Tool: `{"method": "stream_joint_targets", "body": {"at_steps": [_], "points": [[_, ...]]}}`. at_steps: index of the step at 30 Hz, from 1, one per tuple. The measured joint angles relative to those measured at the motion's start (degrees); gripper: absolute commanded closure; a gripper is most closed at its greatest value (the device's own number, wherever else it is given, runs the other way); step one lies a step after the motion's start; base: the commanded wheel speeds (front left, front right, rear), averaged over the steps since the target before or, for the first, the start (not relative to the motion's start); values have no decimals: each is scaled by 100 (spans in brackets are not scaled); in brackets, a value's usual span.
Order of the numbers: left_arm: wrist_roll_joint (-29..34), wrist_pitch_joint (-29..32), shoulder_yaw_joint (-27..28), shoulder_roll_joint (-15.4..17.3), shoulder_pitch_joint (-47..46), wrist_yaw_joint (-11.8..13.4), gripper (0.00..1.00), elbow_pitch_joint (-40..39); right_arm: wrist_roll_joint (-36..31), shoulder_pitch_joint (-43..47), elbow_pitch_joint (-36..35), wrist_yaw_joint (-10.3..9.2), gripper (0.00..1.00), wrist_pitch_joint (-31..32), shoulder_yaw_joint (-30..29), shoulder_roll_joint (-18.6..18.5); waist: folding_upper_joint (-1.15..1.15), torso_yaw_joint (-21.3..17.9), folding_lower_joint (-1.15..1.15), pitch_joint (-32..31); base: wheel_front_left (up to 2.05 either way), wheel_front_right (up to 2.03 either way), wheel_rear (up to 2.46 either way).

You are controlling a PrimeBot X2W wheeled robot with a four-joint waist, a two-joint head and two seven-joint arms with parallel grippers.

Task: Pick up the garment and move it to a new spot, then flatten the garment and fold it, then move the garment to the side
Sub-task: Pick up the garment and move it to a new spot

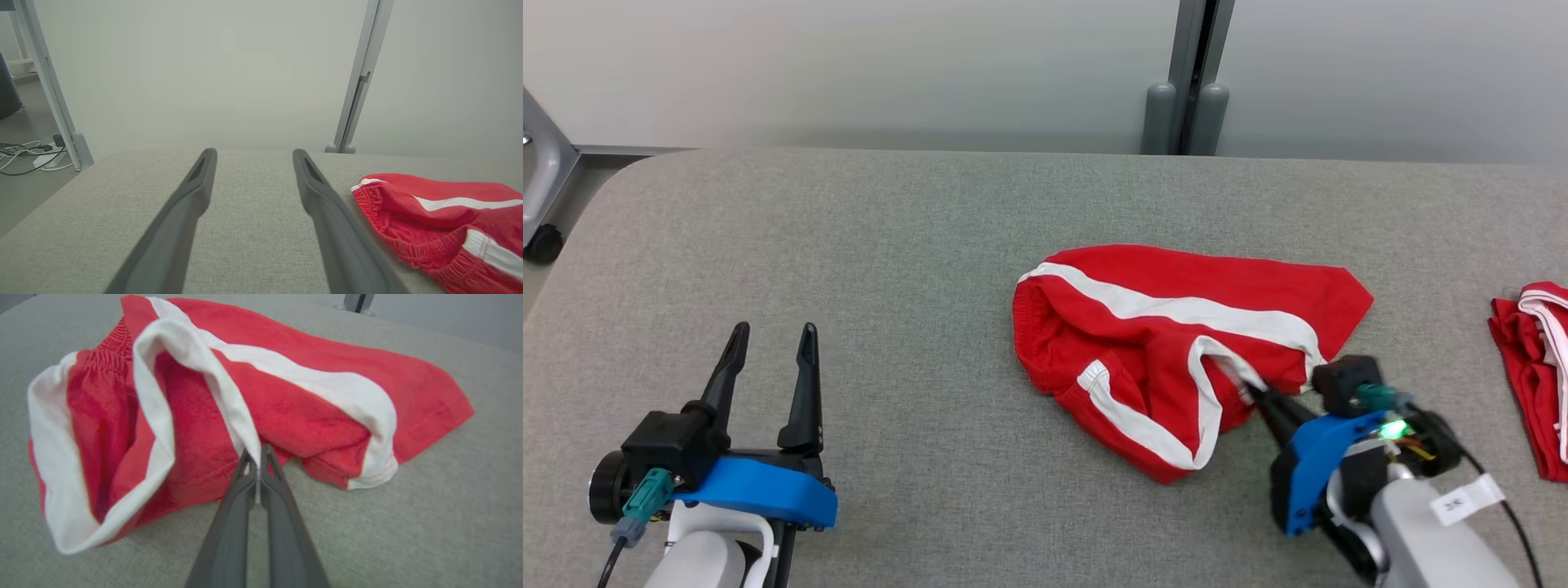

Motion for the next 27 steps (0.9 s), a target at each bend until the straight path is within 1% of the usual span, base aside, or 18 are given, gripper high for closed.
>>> {"method": "stream_joint_targets", "body": {"at_steps": [3, 6, 8, 12, 16, 17, 18, 22, 27], "points": [[-8, -1, 19, 29, 41, 40, 0, -35, -349, 135, -358, 0, 100, -38, -534, -78, 0, -17, 0, -29, 0, 0, 0], [-25, -2, 40, 41, 124, 69, 0, -69, -751, 569, -936, 0, 100, -21, -1104, -44, 0, -70, 0, -49, 0, 0, 0], [-45, -3, 47, 40, 129, 93, 0, -89, -1054, 897, -1404, 0, 100, -8, -1406, 52, 0, -121, 0, -48, 0, 0, 0], [-58, -11, 57, 38, 128, 98, 0, -108, -1491, 1468, -2186, 1, 100, -49, -1831, 290, 0, -232, 0, -35, 0, 0, 0], [-59, -13, 62, 34, 124, 100, 0, -115, -1838, 1848, -2546, 1, 100, -238, -2282, 466, 0, -311, 0, -30, 0, 0, 0], [-59, -18, 59, 31, 121, 100, 0, -113, -1929, 1925, -2572, 1, 10, -255, -2375, 510, 0, -320, 0, -29, 0, 0, 0], [-59, -19, 55, 29, 117, 100, 0, -112, -1984, 1994, -2571, 0, 0, -326, -2472, 550, 0, -323, 0, -27, 0, 0, 0], [-58, -23, 21, -10, 96, 92, 0, -86, -2049, 2124, -2414, 1, 0, -463, -2765, 661, 0, -292, 0, -44, 0, 0, 0], [-58, -36, 16, -41, 94, 85, 0, -38, -2031, 2168, -2360, 1, 0, -829, -3200, 725, 0, -221, 0, -122, 0, 0, 0]]}}
